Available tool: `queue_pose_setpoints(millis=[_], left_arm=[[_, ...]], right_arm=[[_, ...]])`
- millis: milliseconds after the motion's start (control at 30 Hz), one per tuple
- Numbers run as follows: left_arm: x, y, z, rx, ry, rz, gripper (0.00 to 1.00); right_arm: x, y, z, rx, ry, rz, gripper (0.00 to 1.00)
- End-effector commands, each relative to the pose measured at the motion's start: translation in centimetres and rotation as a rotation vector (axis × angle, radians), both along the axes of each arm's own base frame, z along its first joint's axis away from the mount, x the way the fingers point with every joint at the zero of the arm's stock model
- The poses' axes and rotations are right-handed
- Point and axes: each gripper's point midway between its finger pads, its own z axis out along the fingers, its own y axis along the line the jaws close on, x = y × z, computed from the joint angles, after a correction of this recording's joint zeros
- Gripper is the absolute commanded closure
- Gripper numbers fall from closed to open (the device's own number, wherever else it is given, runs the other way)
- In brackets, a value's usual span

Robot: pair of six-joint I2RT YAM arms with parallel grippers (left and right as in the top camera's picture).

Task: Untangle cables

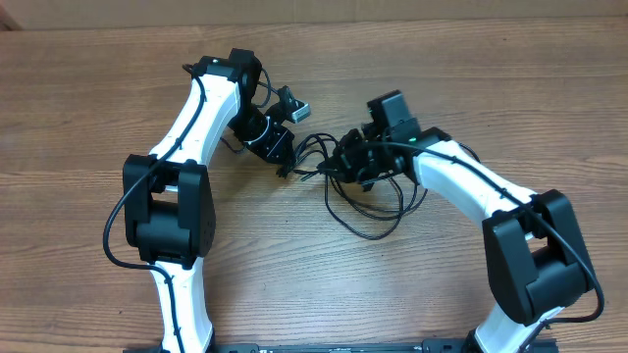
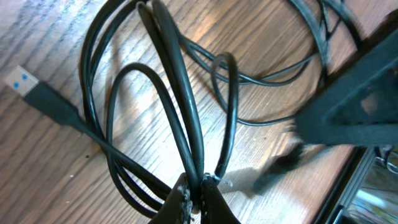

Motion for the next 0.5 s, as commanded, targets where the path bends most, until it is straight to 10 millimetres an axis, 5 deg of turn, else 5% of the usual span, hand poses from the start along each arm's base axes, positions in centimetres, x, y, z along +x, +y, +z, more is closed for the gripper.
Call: queue_pose_setpoints(millis=[0, 467], left_arm=[[0.5, 1.1, -0.9, 0.087, -0.009, 0.028, 0.96], [1.3, 1.8, -1.3, 0.147, -0.012, 0.094, 0.96]], right_arm=[[-0.3, 0.0, 2.4, 0.130, -0.036, 0.089, 0.96], [2.0, -3.9, 1.9, 0.085, -0.158, 0.078, 0.96]])
